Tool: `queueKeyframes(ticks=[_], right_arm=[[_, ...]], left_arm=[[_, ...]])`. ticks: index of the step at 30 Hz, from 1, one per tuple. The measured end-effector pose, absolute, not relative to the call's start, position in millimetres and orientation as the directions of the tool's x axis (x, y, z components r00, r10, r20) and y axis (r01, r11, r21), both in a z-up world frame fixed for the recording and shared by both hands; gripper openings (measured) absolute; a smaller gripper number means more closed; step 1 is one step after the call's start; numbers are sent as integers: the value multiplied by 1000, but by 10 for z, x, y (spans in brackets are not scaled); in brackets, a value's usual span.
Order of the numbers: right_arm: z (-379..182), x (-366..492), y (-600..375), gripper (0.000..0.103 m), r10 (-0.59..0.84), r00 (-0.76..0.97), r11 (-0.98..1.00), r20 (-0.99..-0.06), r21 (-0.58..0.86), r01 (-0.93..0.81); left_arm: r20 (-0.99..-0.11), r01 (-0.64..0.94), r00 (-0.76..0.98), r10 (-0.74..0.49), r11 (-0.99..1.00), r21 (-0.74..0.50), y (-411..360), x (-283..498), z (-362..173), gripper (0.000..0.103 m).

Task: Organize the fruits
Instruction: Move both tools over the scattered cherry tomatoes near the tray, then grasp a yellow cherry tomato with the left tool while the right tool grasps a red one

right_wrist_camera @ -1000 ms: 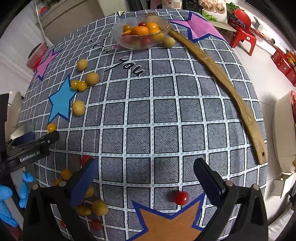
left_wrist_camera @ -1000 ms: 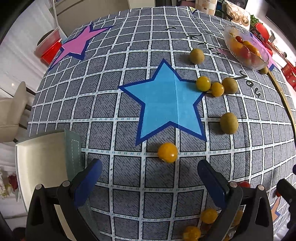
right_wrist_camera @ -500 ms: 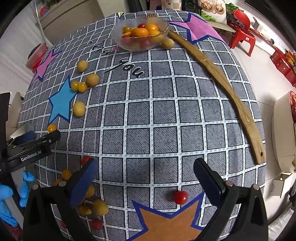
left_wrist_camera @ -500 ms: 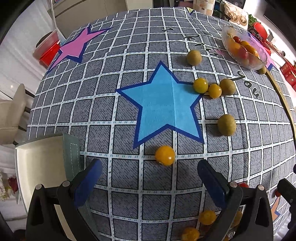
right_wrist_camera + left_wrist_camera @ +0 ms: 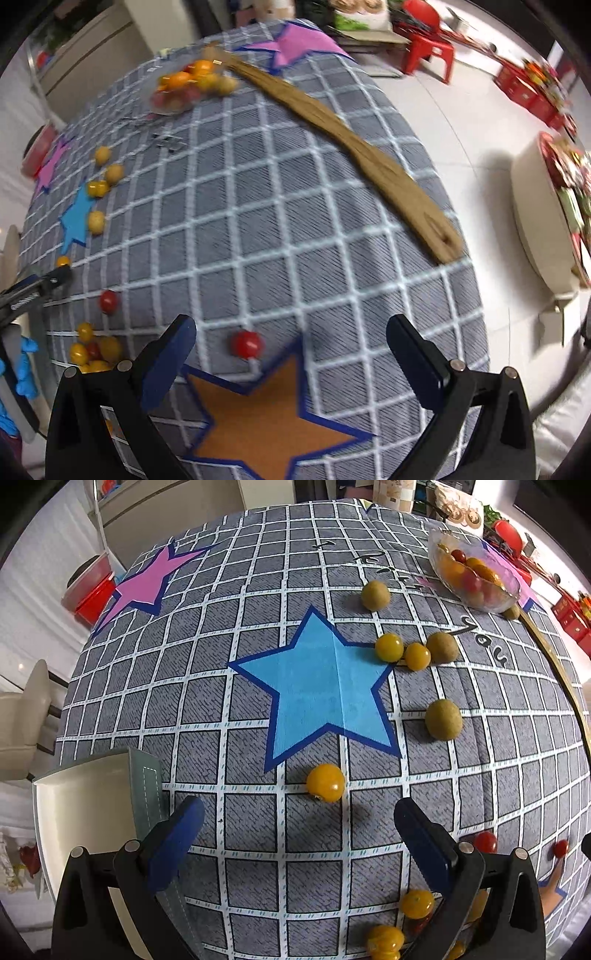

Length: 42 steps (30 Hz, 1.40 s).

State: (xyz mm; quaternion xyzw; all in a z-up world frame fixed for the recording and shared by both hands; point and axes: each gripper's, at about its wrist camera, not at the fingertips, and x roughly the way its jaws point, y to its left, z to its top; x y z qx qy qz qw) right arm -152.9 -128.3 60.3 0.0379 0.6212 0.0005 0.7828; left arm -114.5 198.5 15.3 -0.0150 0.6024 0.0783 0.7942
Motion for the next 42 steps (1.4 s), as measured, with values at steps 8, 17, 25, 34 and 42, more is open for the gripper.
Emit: queueKeyframes(ticks=[8, 17, 25, 34, 42], right_arm=[[514, -1626, -1286, 103, 78, 212, 996, -974, 88, 35], [368, -1674, -1033, 91, 98, 175, 995, -980, 97, -14], [320, -1660, -852, 70, 42, 179, 998, -983, 34, -47], [376, -1691, -748, 20, 26, 191, 998, -981, 14, -64], [569, -1672, -736, 20, 157, 188, 987, -970, 150, -52]], left_arm=[[-961, -141, 257, 105, 987, 71, 1973, -1155, 161, 103], [-956, -109, 266, 119, 990, 93, 1873, -1043, 132, 89], [-955, -101, 284, 82, 993, 55, 1786, -1044, 169, 71], [-954, -73, 296, -52, 994, -76, 1678, -1163, 254, 21], [-948, -92, 313, -55, 992, -88, 1780, -1396, 479, 21]])
